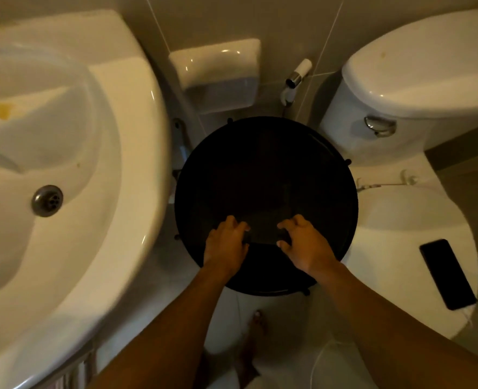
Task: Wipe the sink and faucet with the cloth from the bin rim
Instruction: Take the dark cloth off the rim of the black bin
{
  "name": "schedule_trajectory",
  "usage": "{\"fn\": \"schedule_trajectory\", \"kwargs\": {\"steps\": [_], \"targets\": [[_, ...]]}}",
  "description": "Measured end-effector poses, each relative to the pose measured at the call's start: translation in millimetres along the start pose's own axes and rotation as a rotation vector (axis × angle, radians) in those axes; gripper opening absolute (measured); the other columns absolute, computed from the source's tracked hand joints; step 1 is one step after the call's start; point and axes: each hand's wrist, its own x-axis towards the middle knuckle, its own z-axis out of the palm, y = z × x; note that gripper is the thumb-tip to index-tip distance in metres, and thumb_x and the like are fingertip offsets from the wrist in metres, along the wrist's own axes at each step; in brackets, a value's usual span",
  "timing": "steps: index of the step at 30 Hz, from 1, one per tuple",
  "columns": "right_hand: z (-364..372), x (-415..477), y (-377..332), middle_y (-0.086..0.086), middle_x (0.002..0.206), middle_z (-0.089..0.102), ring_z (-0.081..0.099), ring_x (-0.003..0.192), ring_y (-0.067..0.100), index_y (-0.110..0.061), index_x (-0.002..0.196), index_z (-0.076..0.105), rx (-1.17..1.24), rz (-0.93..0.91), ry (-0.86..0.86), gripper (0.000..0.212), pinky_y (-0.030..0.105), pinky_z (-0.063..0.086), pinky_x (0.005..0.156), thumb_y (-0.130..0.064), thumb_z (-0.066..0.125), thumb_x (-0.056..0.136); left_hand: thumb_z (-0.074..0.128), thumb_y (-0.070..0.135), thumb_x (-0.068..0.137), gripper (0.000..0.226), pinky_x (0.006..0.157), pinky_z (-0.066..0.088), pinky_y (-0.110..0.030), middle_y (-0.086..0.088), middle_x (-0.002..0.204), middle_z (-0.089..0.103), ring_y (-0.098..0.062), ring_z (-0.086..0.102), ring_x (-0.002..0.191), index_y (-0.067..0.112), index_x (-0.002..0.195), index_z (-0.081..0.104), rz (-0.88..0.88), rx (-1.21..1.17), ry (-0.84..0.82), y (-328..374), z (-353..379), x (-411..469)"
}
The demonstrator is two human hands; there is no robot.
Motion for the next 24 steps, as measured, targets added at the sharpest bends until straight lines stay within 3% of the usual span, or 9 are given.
{"fn": "schedule_trajectory", "kwargs": {"steps": [4, 16, 24], "targets": [[17.1, 11.5, -0.9, 0.007, 0.133, 0.037, 0.045, 0.121, 0.030, -0.021, 0.131, 0.045, -0.111, -0.026, -0.064, 0.046, 0.043, 0.049, 0.092, -0.032, 0.059, 0.089, 0.052, 0.025, 0.092, 0.039, 0.095, 0.039, -0.038, -0.006, 0.130, 0.045, -0.026, 0.049, 0.118, 0.023, 0.130, 0.047, 0.029, 0.099, -0.032, -4.0, 18.1, 4.5], [24.0, 24.1, -0.9, 0.006, 0.119, 0.049, 0.049, 0.110, 0.026, -0.018, 0.117, 0.053, -0.246, -0.096, 0.072, 0.026, 0.037, 0.042, 0.087, -0.027, 0.049, 0.093, 0.046, 0.024, 0.094, 0.029, 0.092, 0.036, -0.042, -0.008, 0.121, 0.054, -0.029, 0.057, 0.106, 0.019, 0.122, 0.051, 0.118, 0.296, 0.061, -5.9, 30.4, 21.4], [-18.5, -0.4, -6.6, 0.005, 0.105, 0.056, 0.054, 0.096, 0.026, -0.018, 0.104, 0.056, -0.081, -0.169, 0.208, 0.017, 0.032, 0.040, 0.071, -0.027, 0.052, 0.091, 0.048, 0.030, 0.093, 0.019, 0.085, 0.039, -0.038, -0.004, 0.110, 0.058, -0.025, 0.056, 0.100, 0.022, 0.106, 0.059, 0.104, 0.045, 0.225, 7.9, -11.2, 1.5]]}}
